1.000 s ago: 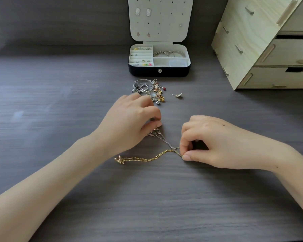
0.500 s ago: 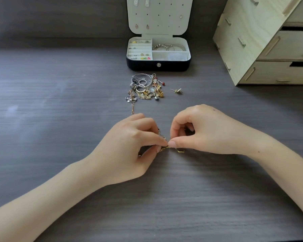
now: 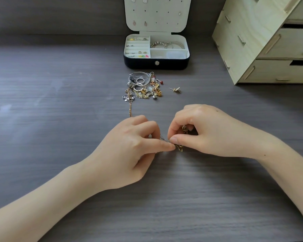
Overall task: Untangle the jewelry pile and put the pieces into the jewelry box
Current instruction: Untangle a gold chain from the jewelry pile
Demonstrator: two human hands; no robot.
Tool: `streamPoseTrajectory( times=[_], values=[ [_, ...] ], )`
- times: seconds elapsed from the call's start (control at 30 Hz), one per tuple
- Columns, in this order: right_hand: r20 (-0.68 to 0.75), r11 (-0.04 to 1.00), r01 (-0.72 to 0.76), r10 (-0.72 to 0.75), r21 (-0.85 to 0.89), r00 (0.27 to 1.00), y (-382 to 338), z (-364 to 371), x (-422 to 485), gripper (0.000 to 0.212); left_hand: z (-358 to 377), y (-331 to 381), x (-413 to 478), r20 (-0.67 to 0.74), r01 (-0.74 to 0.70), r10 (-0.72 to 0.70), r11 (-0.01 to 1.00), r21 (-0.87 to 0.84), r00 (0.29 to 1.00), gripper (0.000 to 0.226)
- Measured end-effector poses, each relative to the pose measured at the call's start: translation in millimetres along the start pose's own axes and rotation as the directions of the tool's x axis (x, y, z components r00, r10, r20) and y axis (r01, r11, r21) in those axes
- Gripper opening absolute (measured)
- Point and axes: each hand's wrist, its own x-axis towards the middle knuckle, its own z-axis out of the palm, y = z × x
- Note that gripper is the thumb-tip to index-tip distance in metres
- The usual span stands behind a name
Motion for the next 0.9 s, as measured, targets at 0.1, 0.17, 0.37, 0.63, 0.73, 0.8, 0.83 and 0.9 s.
streamPoseTrajectory(
  times=[0.1, 0.17, 0.37, 0.63, 0.73, 0.8, 0.83, 0.9],
  values=[
    [0.039, 0.996, 0.049, -0.046, -0.072, 0.998, -1, -1, 1, 0.008, 1, -1, -1, 0.008, -0.011, 0.011, 1.000, 0.008, 1.000, 0.037],
    [0.073, 0.990, 0.069, -0.060, -0.124, 0.996, -2, -2, 3, 0.012, 1, -2, -2, 0.007, -0.024, 0.024, 1.000, 0.010, 1.000, 0.038],
    [0.117, 0.955, 0.115, -0.085, -0.274, 0.989, -7, -2, 5, 0.012, 2, -6, -3, -0.011, -0.030, 0.031, 0.999, 0.013, 0.999, 0.038],
    [0.040, 0.970, 0.008, 0.002, -0.241, 0.999, -7, 2, 4, 0.013, 2, -5, -2, -0.031, 0.011, -0.012, 0.999, -0.035, 0.999, 0.036],
    [0.045, 0.987, -0.039, 0.046, -0.158, 0.998, -6, 2, 4, 0.014, 1, -2, -2, -0.053, 0.080, -0.085, 0.993, -0.091, 0.995, 0.032],
    [0.038, 0.995, -0.079, 0.081, -0.052, 0.996, -5, 2, 4, 0.015, 0, 1, -3, -0.087, 0.200, -0.220, 0.961, -0.190, 0.972, 0.025],
    [0.031, 0.996, -0.094, 0.094, 0.004, 0.995, -5, 2, 3, 0.016, -1, 3, -2, -0.098, 0.258, -0.288, 0.936, -0.238, 0.953, 0.020],
    [0.026, 0.989, -0.108, 0.106, 0.100, 0.994, -3, 2, 2, 0.016, 0, 7, 1, -0.102, 0.332, -0.369, 0.905, -0.266, 0.924, 0.013]
  ],
)
